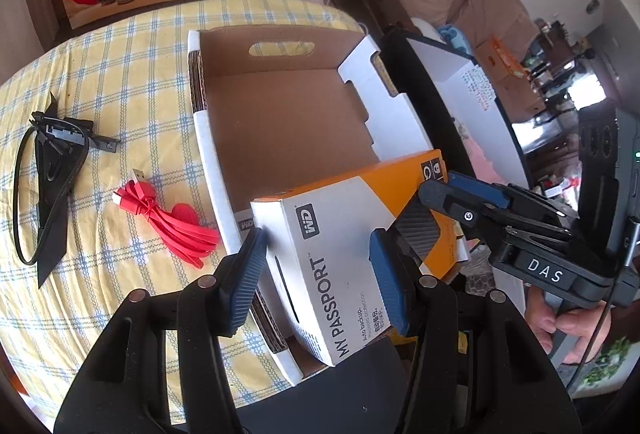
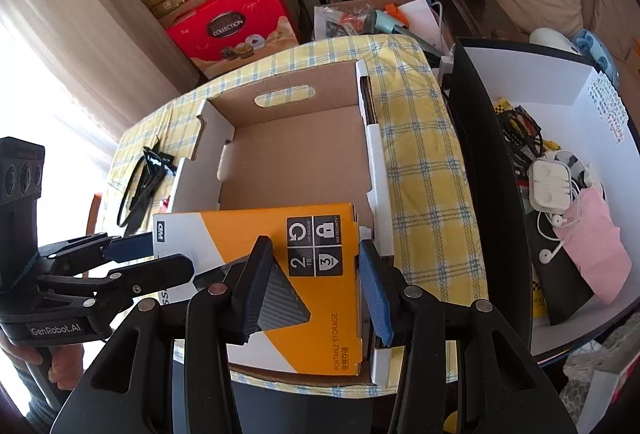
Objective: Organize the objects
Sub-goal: 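Carry the My Passport box into the cardboard tray and lower it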
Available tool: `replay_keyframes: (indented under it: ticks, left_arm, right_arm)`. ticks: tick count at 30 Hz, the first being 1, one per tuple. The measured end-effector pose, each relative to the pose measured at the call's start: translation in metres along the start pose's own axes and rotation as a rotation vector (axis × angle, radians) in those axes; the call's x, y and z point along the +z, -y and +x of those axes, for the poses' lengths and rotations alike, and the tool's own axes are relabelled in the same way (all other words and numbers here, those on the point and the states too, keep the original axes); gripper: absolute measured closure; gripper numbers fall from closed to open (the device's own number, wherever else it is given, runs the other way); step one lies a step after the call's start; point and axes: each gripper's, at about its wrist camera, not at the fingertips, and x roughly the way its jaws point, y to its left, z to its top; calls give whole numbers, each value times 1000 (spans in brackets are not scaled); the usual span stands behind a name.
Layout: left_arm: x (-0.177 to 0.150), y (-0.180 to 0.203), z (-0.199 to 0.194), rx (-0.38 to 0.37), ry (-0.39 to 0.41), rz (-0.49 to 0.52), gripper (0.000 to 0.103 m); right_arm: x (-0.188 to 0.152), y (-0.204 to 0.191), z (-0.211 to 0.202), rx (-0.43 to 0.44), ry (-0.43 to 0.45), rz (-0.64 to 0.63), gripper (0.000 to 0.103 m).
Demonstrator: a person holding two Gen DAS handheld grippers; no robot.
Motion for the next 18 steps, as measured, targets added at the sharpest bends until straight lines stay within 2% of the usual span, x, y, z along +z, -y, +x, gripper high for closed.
replay_keyframes:
  ticks: [4, 8, 12, 15, 18]
  left_arm:
    - [-3, 1, 9, 11, -24, 16, 54]
    - [-5, 3, 5, 32, -11, 31, 53]
    - [-5, 5, -6, 21, 18, 35, 48]
    - [-7, 6, -23, 49, 85, 55, 36]
    - [-8, 3, -41, 75, 151, 53, 21]
  right_arm:
    - [-3, -4, 11, -56, -11, -35, 62]
    - [-6, 0, 16, -47, -24, -26, 62]
    - [-7, 1, 11, -52, -9, -26, 62]
    - [-8, 0, -2, -49, 42, -35, 61]
    - [-9, -3, -16, -67, 95, -57, 46]
